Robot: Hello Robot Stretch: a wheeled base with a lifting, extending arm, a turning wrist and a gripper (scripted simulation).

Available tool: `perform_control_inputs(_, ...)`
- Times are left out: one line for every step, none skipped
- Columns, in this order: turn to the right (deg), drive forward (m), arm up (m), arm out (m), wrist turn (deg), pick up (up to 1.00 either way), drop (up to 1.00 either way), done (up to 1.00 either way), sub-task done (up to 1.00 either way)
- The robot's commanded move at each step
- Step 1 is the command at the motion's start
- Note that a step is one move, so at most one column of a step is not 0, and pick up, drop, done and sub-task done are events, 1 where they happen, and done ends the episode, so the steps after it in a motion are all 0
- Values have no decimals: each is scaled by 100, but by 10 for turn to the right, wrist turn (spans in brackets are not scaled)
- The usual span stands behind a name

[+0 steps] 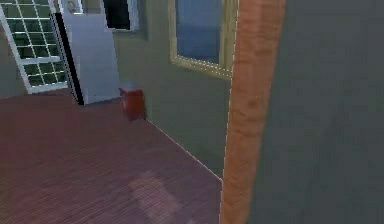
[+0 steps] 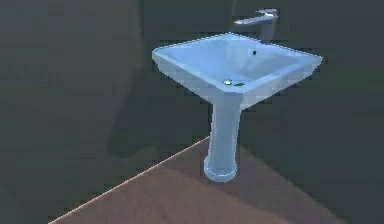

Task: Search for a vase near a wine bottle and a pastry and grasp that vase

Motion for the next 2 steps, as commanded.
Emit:
perform_control_inputs(-360,0,0,0,0,0,0,0,0)
perform_control_inputs(0,100,0,0,0,0,0,0,0)
